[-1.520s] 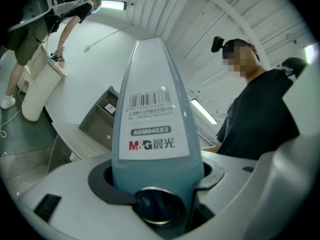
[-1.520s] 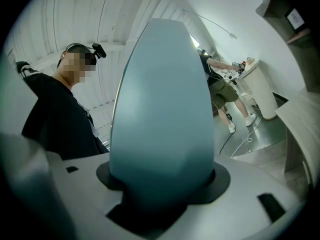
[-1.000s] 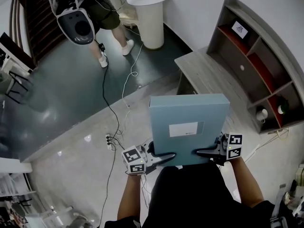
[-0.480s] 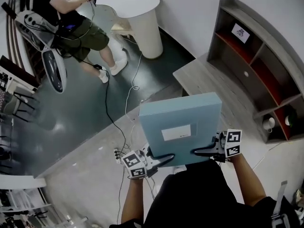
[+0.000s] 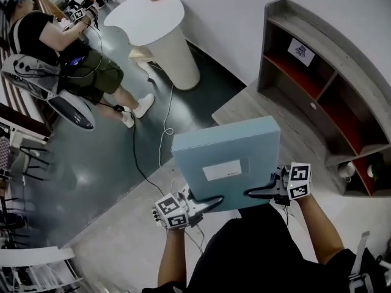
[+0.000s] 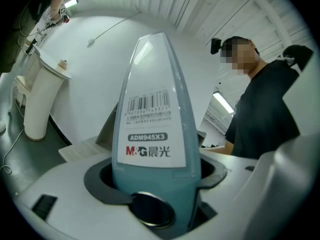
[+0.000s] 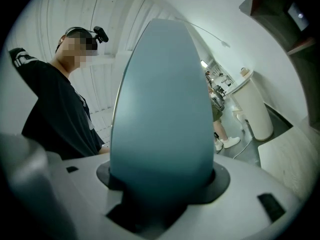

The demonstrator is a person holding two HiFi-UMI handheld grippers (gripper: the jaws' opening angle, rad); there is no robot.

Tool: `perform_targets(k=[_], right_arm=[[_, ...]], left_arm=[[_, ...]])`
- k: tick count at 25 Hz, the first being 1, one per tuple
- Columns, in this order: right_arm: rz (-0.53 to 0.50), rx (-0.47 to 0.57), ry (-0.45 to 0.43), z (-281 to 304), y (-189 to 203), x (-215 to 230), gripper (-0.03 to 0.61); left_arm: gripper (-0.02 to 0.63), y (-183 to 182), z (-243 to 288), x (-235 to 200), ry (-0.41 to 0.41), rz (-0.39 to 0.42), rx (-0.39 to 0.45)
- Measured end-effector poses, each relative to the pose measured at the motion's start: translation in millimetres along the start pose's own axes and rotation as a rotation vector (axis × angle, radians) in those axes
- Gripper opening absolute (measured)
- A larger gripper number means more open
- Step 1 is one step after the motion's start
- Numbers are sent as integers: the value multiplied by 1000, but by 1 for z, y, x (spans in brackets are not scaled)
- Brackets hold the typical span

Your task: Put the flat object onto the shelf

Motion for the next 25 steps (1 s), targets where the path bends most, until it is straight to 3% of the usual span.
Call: perform_targets(k=[9, 18, 25], right_arm=[[46, 36, 19, -29, -23, 82, 290], [42, 65, 52, -37, -43, 90, 288], [-12, 115, 170, -55, -89, 118, 288]], left_arm=[[337, -24, 58, -70, -30, -28, -54], [348, -46, 70, -80, -41, -8, -74], [356, -93, 104, -113, 54, 59, -96]])
Point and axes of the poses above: the fingertips, and each gripper's own axes: z forward along the fingers, x to its right, y out of its underside, the point moved 1 cm from there along -z, backward along the fingers, and after that the axes turned 13 degrees about y, right-handed, at the moved point
